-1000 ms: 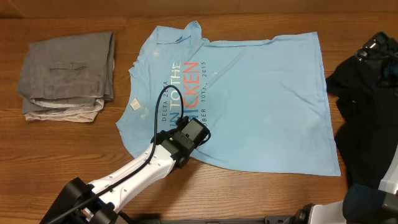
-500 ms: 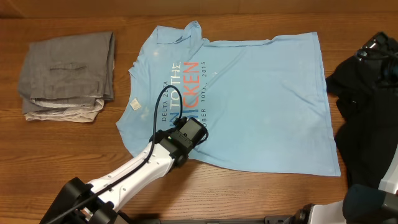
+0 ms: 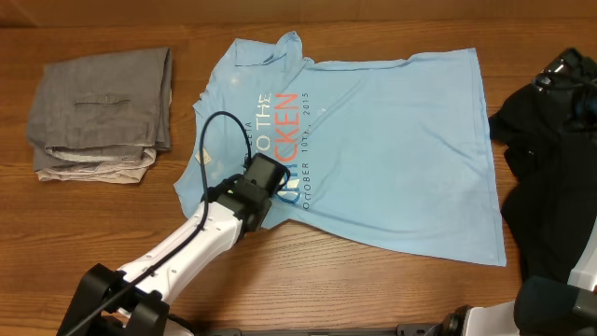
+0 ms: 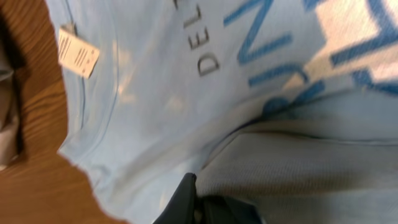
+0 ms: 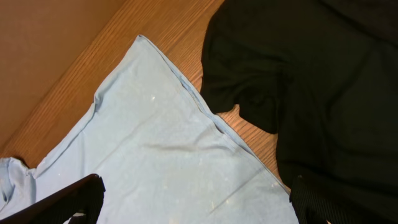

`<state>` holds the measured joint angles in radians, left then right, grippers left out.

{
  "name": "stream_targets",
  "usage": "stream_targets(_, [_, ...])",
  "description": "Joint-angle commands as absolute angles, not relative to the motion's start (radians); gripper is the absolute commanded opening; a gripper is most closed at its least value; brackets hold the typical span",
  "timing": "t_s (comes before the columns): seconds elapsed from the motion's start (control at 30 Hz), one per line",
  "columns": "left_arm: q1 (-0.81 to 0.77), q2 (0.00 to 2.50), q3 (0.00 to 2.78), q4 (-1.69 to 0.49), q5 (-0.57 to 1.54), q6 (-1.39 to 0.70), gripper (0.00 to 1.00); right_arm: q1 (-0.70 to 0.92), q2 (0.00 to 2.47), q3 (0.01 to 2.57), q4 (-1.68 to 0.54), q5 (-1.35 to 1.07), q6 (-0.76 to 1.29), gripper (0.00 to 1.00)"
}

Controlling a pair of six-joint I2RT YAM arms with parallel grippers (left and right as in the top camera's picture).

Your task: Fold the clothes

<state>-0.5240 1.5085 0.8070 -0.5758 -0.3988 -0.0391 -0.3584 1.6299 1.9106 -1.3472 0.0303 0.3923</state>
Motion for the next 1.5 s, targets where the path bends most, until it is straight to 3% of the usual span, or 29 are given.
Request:
stream_targets(0.0, [-0.492, 1.517, 0.827, -0.541, -0.295, 0.023, 0.06, -0.356, 1.620, 1.917, -1.345, 0.032, 0.401, 1.00])
stream_targets(0.2, [-0.439, 1.517, 0.827, -0.513, -0.298, 0.026, 0.19, -0.356, 1.620, 1.917, -1.345, 0.032, 0.400, 1.00])
stream_targets(0.23, [-0.424, 1.517, 0.827, -0.506, -0.298, 0.015, 0.25, -0.356, 1.620, 1.917, -1.345, 0.032, 0.400, 1.00])
stream_targets(0.27, [-0.405, 1.517, 0.827, -0.498, -0.297, -0.007, 0.42, -0.356, 1.620, 1.917, -1.345, 0.032, 0.401, 1.00])
stream_targets(0.3, [-0.388, 1.516, 0.828, -0.493, -0.294, -0.034, 0.68, -0.356, 1.620, 1.917, -1.345, 0.032, 0.400, 1.00])
stream_targets(0.33, [-0.369, 1.515, 0.834, -0.497, -0.286, -0.065, 0.70, -0.356, 1.620, 1.917, -1.345, 0.032, 0.400, 1.00])
stream_targets(0.4, [-0.344, 1.510, 0.867, -0.549, -0.252, -0.097, 0.62, -0.356, 1.620, 1.917, -1.345, 0.032, 0.401, 1.00])
stream_targets(0.53, [-0.343, 1.484, 0.989, -0.720, -0.163, -0.156, 0.66, -0.356, 1.620, 1.917, -1.345, 0.032, 0.400, 1.00])
stream_targets(0.67, [-0.367, 1.442, 1.076, -0.861, -0.070, -0.181, 0.83, -0.356, 1.620, 1.917, -1.345, 0.032, 0.401, 1.00])
stream_targets(0.8, [-0.373, 1.433, 1.081, -0.939, 0.014, -0.207, 0.81, -0.356, 1.620, 1.917, -1.345, 0.032, 0.401, 1.00])
stream_targets(0.93, [-0.376, 1.436, 1.060, -0.996, 0.097, -0.207, 0.63, -0.356, 1.620, 1.917, -1.345, 0.032, 0.401, 1.00])
stream_targets(1.13, [-0.408, 1.438, 0.994, -0.998, 0.116, -0.273, 0.67, -0.356, 1.620, 1.917, -1.345, 0.032, 0.400, 1.00])
stream_targets(1.47, [-0.421, 1.440, 0.884, -0.958, 0.064, -0.431, 0.60, -0.356, 1.620, 1.917, -1.345, 0.032, 0.400, 1.00])
